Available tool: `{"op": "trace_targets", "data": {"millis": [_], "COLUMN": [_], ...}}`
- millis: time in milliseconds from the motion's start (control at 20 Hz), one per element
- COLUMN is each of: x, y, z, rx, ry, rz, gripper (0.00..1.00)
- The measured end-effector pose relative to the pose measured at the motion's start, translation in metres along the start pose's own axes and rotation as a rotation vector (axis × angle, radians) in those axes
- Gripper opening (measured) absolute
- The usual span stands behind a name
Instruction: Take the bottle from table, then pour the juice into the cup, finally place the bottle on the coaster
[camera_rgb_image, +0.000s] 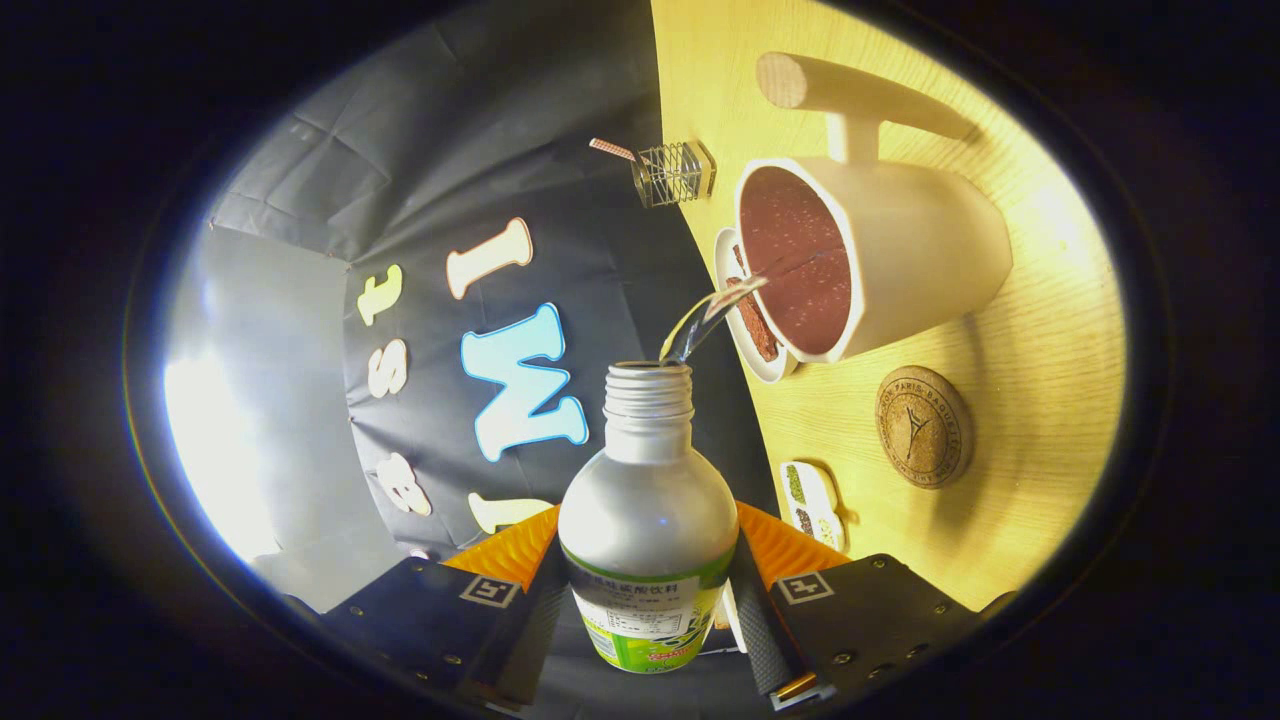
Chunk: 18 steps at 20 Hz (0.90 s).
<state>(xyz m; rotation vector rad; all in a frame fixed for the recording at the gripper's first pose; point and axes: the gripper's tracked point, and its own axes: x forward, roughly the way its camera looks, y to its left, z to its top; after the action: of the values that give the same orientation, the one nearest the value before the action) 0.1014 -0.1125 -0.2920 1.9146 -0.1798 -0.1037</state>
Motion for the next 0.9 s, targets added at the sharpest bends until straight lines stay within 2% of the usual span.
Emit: {"op": "trace_targets", "data": {"millis": [900], "x": [0.006], "y": [0.029], "z": [-0.010], "rx": [0.087], "ry": [-0.012], "rz": [0.045], "gripper": [0.78]}}
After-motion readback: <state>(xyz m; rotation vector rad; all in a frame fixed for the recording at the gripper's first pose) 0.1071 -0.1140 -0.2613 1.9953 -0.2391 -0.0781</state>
